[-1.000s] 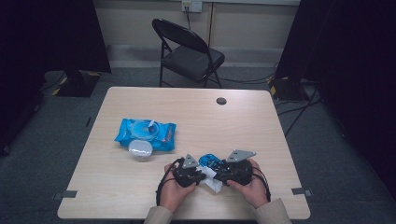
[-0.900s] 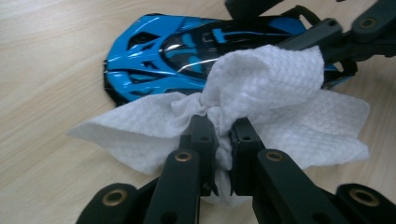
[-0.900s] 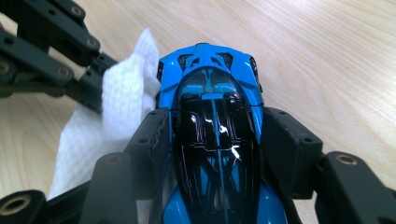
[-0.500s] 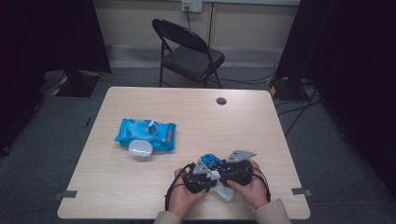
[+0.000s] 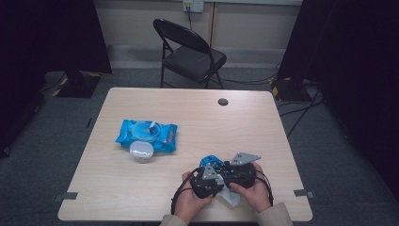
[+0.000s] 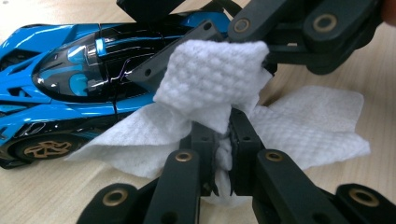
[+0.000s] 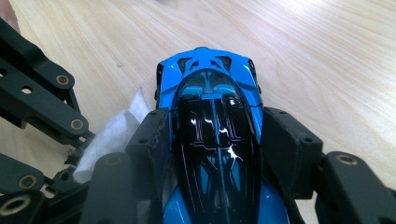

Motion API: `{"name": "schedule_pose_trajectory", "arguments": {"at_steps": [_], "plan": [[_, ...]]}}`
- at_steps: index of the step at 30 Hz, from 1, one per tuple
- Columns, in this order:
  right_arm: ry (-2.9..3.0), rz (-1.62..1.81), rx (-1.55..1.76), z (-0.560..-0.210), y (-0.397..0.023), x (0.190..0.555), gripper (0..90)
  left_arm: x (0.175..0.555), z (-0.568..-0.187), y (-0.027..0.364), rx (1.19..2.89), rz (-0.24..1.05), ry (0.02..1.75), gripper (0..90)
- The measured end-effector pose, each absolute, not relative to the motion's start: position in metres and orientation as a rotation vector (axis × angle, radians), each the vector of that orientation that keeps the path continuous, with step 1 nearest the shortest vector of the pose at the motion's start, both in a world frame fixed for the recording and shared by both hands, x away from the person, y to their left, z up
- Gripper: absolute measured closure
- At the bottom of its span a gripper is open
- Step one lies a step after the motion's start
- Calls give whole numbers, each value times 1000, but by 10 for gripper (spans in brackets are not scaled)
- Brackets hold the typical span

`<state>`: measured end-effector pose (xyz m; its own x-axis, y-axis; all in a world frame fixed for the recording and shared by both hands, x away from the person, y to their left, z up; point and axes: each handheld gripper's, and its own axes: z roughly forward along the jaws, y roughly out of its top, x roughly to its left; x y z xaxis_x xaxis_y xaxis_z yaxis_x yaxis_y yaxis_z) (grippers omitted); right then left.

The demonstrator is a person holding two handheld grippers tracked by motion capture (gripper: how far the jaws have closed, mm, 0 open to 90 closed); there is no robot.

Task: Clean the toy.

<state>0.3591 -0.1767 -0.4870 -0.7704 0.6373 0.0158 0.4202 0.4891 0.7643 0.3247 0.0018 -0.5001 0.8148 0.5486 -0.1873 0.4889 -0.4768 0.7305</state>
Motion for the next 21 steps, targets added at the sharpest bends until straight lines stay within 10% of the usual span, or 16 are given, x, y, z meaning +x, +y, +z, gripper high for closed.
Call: {"name": "schedule_pose_trajectory", "arguments": {"at_steps": [21], "plan": [[2459, 1166, 905, -488, -177, 359, 434, 307, -504, -27, 2153, 39, 642, 834]]}}
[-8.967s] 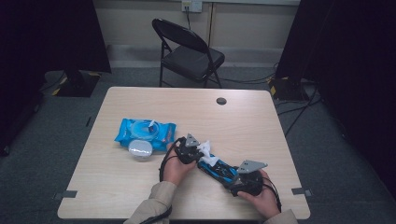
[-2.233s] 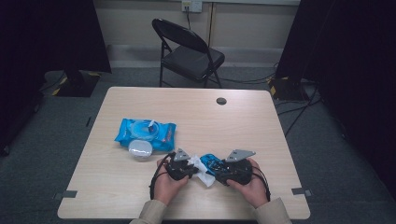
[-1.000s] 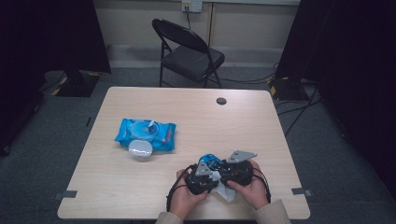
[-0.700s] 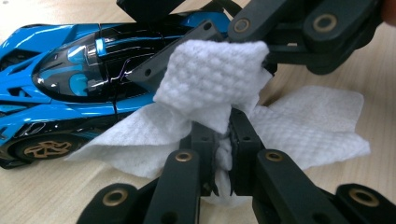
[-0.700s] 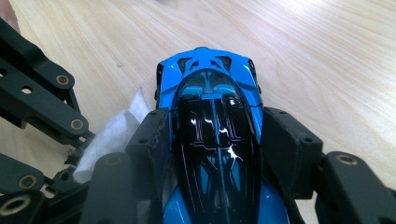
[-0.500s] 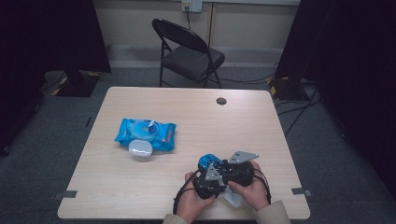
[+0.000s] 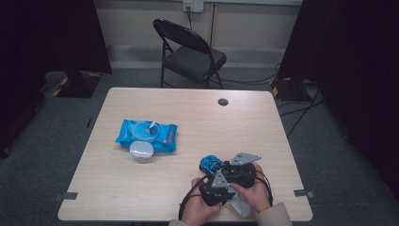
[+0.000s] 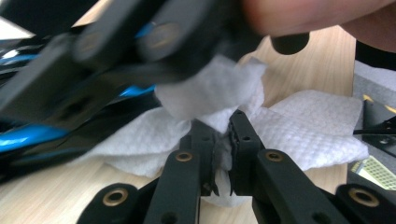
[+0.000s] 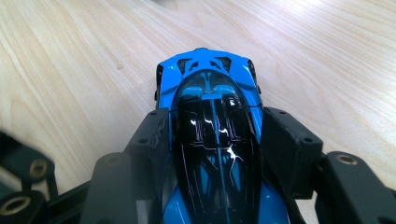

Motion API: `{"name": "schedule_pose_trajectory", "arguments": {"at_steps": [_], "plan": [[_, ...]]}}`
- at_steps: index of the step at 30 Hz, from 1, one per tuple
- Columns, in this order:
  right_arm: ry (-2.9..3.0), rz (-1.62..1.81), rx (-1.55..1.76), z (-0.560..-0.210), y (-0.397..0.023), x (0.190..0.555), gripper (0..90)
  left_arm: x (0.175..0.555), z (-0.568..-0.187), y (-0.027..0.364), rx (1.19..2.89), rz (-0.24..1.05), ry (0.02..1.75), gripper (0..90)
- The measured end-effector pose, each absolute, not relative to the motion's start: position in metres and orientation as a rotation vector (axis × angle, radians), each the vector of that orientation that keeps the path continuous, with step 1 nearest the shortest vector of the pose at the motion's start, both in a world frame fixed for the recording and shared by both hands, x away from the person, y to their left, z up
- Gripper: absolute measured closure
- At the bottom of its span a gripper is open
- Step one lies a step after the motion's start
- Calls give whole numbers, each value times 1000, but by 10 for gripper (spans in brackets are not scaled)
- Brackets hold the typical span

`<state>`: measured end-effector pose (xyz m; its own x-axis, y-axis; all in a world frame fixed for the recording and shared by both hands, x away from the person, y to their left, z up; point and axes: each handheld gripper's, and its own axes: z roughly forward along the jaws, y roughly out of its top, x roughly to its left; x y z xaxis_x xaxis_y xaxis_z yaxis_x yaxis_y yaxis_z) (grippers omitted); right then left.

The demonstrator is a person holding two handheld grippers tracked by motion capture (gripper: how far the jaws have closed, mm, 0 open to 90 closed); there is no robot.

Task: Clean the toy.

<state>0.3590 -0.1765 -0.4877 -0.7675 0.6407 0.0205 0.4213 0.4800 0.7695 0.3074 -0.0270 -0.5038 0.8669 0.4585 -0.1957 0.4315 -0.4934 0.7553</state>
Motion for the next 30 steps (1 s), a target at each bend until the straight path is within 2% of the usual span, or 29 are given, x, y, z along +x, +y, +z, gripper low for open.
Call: {"name": "schedule_pose_trajectory", "arguments": {"at_steps": [6, 12, 22, 30], "plan": [[2457, 1169, 905, -488, -177, 359, 434, 305, -504, -26, 2145, 9, 614, 833], [2457, 1181, 915, -488, -178, 359, 435, 306, -499, -1, 2134, 14, 626, 833], [2454, 1185, 917, -488, -178, 359, 435, 319, -483, 47, 2094, 122, 712, 833], [2452, 1187, 914, -489, -178, 358, 435, 336, -480, 68, 2073, 184, 770, 834]]}}
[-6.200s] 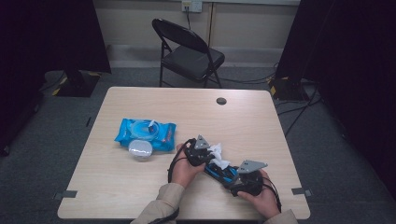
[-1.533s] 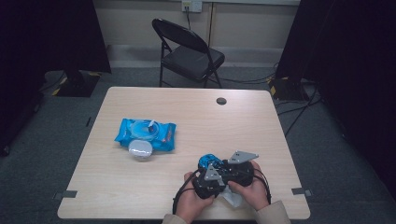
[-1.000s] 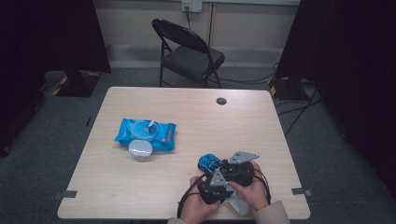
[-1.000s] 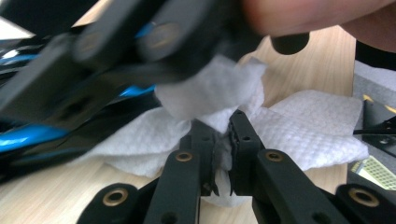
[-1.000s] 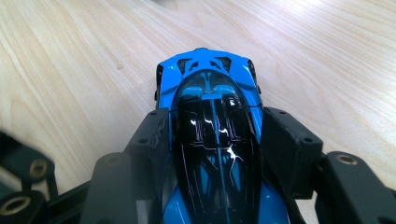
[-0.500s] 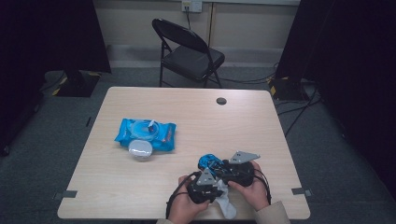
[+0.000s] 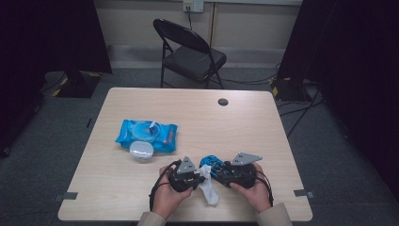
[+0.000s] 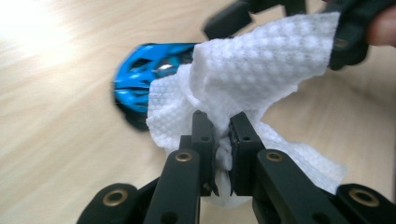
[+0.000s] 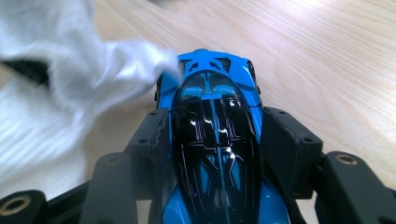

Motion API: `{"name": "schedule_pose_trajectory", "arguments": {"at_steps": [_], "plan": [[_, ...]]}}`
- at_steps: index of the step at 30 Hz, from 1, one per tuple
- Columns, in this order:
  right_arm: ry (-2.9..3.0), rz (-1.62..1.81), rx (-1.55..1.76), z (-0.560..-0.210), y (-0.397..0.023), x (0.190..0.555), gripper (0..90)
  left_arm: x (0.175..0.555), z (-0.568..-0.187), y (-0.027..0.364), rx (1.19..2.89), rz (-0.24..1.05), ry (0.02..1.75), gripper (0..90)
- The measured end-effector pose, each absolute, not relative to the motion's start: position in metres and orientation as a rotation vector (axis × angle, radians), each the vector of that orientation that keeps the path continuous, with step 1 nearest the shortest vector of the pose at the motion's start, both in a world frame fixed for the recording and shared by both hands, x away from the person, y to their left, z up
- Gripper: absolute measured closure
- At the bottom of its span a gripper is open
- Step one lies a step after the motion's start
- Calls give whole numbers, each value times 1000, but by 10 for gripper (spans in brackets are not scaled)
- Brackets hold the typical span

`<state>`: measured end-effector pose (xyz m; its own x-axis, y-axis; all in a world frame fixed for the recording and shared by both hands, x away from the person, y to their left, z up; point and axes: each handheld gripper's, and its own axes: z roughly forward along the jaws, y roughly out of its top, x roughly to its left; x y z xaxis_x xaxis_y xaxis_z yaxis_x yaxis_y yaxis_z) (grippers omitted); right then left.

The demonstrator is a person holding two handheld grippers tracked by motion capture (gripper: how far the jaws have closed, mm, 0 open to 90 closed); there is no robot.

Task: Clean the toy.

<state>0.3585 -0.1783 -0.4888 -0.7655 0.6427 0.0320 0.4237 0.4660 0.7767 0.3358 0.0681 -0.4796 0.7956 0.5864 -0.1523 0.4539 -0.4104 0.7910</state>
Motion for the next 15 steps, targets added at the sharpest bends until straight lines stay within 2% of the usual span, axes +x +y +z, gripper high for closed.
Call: {"name": "schedule_pose_trajectory", "arguments": {"at_steps": [7, 15], "plan": [[2448, 1191, 914, -489, -179, 358, 435, 353, -489, 80, 2048, 218, 861, 835], [2445, 1199, 913, -490, -179, 358, 435, 365, -500, 78, 2075, 261, 886, 835]]}}
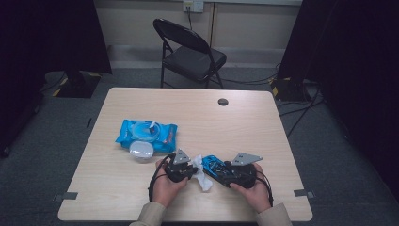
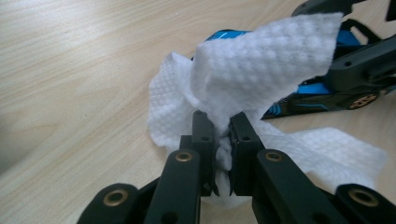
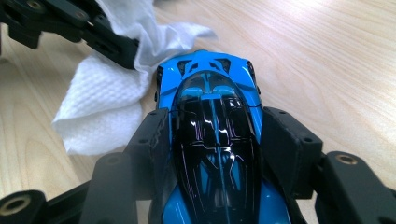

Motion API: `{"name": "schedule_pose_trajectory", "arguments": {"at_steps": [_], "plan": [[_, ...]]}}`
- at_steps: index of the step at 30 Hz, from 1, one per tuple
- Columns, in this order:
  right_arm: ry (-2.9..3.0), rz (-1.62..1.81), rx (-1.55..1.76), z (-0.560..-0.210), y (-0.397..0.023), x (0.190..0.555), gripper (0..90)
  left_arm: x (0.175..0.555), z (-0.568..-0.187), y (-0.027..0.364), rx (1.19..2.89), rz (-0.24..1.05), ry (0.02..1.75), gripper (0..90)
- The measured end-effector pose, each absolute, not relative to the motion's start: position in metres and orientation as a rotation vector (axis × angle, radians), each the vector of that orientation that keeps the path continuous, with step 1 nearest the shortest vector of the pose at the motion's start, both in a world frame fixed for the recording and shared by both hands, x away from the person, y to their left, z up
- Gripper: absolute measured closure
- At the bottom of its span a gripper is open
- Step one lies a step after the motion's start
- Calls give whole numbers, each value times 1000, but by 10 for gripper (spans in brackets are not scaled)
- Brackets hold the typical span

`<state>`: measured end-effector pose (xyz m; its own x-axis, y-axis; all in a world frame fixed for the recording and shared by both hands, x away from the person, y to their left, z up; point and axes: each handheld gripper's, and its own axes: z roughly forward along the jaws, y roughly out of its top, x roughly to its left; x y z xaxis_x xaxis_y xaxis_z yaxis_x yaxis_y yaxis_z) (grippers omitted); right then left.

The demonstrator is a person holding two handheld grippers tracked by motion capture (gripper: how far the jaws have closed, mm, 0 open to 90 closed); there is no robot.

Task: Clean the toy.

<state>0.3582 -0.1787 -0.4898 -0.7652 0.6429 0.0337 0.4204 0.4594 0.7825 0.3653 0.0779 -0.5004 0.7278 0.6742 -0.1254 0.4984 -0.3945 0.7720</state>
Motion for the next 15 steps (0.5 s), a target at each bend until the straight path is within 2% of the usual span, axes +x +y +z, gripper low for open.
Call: {"name": "schedule_pose_trajectory", "arguments": {"at_steps": [15], "plan": [[2445, 1199, 914, -490, -179, 358, 435, 359, -505, 68, 2073, 236, 902, 833]]}}
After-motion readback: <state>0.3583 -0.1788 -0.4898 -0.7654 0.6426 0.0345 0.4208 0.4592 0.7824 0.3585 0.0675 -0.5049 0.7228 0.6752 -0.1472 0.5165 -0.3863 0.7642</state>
